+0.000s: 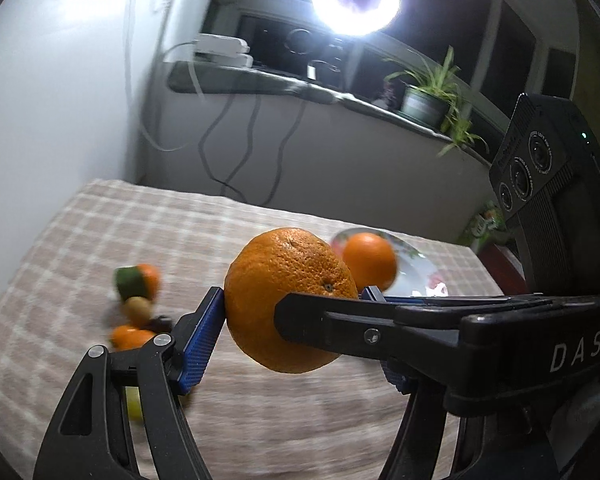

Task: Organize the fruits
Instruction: 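Carry the second orange with the right tool onto the plate beside the first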

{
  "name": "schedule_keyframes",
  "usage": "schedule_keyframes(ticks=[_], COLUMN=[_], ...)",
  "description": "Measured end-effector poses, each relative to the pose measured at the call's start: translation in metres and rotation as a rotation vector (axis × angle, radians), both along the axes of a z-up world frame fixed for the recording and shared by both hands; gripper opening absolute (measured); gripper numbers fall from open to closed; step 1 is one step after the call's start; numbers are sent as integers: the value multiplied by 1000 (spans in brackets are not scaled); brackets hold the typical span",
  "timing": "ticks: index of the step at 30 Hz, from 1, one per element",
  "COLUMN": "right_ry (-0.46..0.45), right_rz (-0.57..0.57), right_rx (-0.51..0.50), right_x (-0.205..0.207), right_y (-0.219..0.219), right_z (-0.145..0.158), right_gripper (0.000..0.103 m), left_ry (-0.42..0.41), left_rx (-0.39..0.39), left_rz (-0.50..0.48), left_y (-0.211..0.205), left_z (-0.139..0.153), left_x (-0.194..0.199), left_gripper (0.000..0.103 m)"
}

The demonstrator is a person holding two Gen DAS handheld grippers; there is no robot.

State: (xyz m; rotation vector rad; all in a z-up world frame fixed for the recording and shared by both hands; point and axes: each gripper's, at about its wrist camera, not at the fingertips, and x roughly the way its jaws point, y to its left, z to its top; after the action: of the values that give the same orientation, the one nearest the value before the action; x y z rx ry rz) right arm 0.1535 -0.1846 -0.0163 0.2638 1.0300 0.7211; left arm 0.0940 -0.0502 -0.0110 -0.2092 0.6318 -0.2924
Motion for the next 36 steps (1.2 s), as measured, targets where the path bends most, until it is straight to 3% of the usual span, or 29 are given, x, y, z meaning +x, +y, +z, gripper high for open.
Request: schedule_keyframes(ticks=[19, 36], right_ry=[40, 97], right_rz=[-213, -295], right_rx=[-24, -30], right_x=[5, 39], right_y=[-142, -190], right_z=[-9, -35], right_gripper=[70, 70], left_ry=[31, 99], left_rx=[29, 44], left_rz=[-228, -272], left_y=[-127, -175], left_z=[-8, -29], left_x=[34, 73], left_gripper=[68, 69])
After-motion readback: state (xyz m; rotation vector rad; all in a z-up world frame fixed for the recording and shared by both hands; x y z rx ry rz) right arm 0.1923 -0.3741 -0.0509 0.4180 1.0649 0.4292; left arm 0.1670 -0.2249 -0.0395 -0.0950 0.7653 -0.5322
